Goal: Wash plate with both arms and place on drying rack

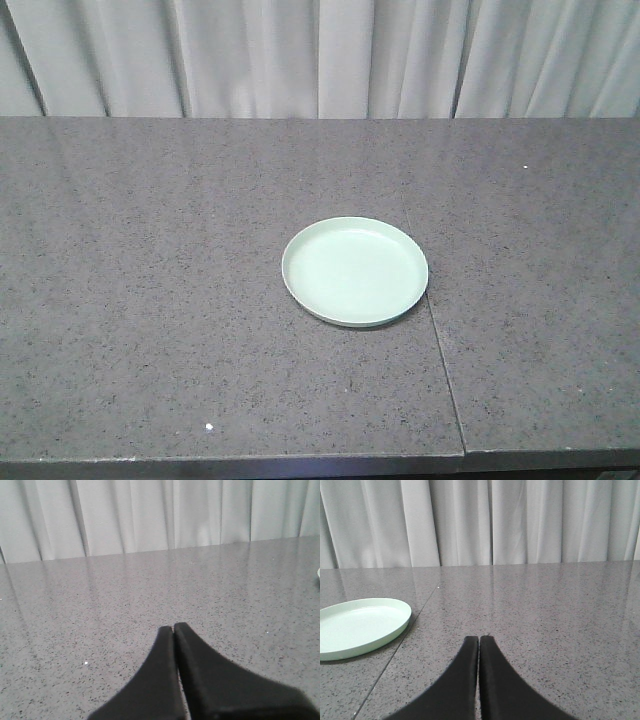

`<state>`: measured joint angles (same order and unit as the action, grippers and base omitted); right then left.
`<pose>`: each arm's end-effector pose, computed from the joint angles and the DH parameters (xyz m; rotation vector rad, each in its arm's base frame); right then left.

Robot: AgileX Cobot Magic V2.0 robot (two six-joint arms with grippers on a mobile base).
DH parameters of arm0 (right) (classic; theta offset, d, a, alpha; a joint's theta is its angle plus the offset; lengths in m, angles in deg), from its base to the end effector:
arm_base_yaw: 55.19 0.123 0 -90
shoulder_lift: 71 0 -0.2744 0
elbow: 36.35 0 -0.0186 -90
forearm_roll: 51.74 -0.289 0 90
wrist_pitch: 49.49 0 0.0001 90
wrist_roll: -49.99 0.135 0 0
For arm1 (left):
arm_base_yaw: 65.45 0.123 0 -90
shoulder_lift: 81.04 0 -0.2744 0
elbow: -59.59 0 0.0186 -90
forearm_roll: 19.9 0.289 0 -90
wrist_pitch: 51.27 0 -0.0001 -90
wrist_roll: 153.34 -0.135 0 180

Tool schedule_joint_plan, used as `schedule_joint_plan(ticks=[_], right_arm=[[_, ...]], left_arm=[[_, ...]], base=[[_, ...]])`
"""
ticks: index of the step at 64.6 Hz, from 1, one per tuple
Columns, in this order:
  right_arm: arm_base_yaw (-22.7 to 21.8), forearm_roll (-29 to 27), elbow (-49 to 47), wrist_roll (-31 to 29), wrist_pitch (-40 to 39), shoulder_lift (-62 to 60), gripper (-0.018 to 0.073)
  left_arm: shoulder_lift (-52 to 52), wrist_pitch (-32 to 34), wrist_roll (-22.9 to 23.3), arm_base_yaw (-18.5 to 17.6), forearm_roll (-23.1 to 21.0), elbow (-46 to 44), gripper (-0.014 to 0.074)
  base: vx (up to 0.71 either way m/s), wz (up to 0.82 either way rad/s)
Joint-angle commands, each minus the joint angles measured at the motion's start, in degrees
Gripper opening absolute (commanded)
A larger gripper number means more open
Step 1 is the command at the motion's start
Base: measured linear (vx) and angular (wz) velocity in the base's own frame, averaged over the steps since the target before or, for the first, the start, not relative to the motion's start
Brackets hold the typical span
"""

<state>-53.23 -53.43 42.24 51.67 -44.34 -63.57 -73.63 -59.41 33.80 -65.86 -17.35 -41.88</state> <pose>0.1498 0.0055 0.1942 0.0174 1.5916 0.0745 0.1495 -0.0002 0.1877 -0.0651 1.6409 -0.0619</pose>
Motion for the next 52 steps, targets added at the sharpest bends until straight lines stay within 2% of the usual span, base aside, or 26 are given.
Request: schedule_joint_plan(ticks=[1, 52], right_arm=[[-0.2, 0.2, 0.1, -0.2, -4.1, -0.2, -0.0001], [-0.2, 0.2, 0.1, -0.2, -4.1, -0.2, -0.0001]], left_arm=[[-0.8, 3.9, 0.4, 0.1, -0.1, -1.6, -0.0006], [-0.8, 3.9, 0.4, 0.1, -0.1, -1.6, -0.0006]], base=[[0.0, 0.0], [0.0, 0.0]])
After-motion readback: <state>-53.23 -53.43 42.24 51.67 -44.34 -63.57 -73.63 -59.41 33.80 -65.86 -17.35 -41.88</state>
